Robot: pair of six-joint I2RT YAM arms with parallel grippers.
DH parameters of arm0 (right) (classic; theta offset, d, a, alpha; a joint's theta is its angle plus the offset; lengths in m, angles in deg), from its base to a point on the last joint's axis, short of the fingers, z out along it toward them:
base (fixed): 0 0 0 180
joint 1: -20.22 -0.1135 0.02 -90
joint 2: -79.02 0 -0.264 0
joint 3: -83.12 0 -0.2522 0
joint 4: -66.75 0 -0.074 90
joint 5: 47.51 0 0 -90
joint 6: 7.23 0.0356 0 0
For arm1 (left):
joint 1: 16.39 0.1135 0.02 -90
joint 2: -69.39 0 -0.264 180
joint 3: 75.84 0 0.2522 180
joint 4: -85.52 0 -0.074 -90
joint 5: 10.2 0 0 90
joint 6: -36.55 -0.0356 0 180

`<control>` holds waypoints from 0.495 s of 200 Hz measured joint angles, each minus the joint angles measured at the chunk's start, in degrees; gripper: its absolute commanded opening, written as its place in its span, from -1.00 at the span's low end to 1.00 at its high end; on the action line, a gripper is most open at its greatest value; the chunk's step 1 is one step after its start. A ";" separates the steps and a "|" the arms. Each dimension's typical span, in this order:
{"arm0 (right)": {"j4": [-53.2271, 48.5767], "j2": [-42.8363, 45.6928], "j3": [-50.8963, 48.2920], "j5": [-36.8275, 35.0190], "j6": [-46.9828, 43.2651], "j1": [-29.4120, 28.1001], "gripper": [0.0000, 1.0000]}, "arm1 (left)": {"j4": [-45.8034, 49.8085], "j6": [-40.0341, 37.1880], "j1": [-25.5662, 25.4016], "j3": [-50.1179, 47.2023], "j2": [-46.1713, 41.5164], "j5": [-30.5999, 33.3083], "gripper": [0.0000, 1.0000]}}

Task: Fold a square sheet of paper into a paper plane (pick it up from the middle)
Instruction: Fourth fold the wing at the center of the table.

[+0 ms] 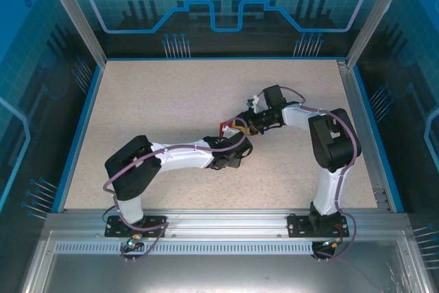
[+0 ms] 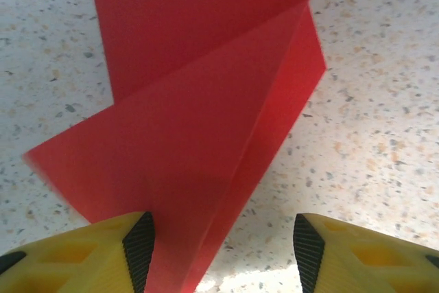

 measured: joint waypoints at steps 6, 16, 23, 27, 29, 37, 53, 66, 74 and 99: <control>-0.15 0.00 0.20 0.00 -0.04 0.00 -0.35 | 0.63 0.20 -0.33 0.33 0.17 1.05 0.20; -0.33 0.00 0.31 0.00 -0.04 0.00 -0.37 | 1.97 0.81 -1.09 0.79 0.17 3.19 0.21; -0.42 0.00 0.33 0.04 -0.02 0.00 -0.39 | 2.64 1.33 -1.57 1.01 0.13 4.44 0.26; -0.46 0.00 0.33 0.11 -0.09 0.00 -0.40 | 2.86 1.55 -1.81 1.01 0.00 5.14 0.26; -0.52 0.00 0.33 0.13 -0.04 0.00 -0.41 | 2.97 1.66 -1.88 1.01 0.00 5.33 0.26; -0.61 0.00 0.33 0.15 -0.02 0.00 -0.43 | 3.54 2.01 -2.21 0.98 -0.26 6.14 0.26; -0.61 0.00 0.33 0.37 -0.02 0.00 -0.45 | 3.91 2.08 -2.49 0.94 -1.11 6.95 0.25; -0.59 0.00 0.33 0.52 0.00 0.00 -0.47 | 3.89 2.03 -2.47 0.94 -1.77 7.37 0.25; -0.57 0.00 0.33 0.70 0.00 0.00 -0.47 | 3.85 2.01 -2.45 0.94 -1.90 7.43 0.25; -0.59 0.00 0.39 1.25 0.02 0.00 -0.47 | 3.80 2.01 -2.43 0.94 -1.81 7.34 0.24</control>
